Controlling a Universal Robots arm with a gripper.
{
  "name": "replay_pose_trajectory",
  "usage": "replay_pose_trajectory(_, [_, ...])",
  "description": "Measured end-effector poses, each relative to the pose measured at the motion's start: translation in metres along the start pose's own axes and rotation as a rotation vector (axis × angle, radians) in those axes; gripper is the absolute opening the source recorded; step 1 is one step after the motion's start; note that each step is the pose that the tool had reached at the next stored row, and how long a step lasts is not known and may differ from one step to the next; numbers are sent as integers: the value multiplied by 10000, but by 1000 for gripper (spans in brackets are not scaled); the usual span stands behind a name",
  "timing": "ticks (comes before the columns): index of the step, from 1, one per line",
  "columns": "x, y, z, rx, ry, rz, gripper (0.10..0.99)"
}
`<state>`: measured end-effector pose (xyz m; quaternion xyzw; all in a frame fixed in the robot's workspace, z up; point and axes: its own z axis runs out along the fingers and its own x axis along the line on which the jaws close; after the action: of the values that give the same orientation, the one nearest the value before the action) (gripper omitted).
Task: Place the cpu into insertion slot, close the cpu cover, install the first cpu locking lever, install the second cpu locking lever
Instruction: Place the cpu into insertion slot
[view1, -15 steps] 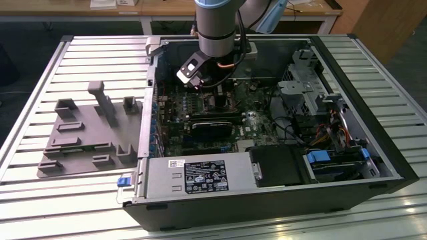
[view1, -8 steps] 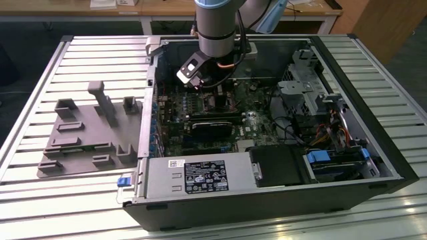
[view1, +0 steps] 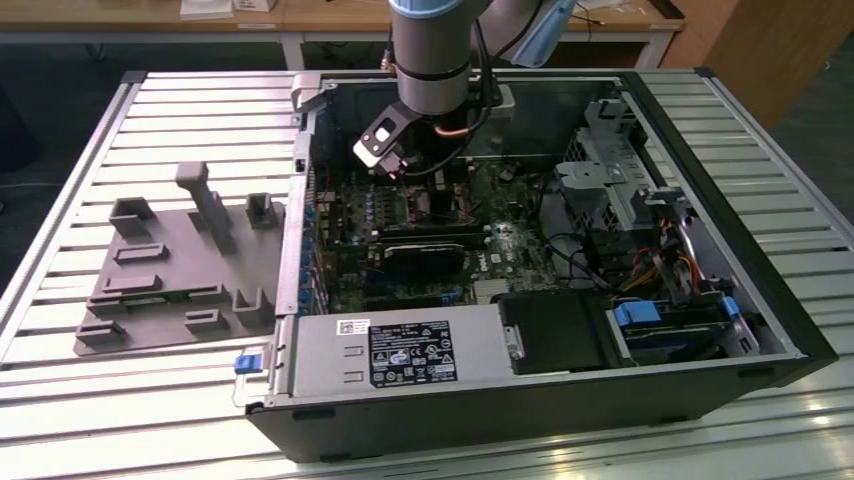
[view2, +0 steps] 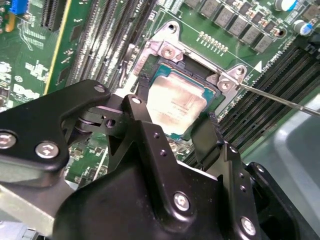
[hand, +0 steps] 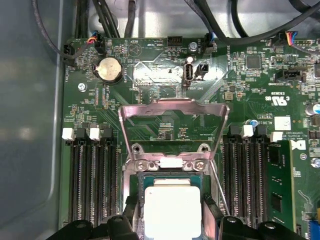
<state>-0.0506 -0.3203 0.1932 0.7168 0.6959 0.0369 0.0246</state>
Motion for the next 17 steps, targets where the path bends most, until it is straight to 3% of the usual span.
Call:
replay_pose_trajectory(7, [0,2,-18,1,4,0,612])
replay_pose_trajectory(17, [2,10,-103,-2,-28,-3,612])
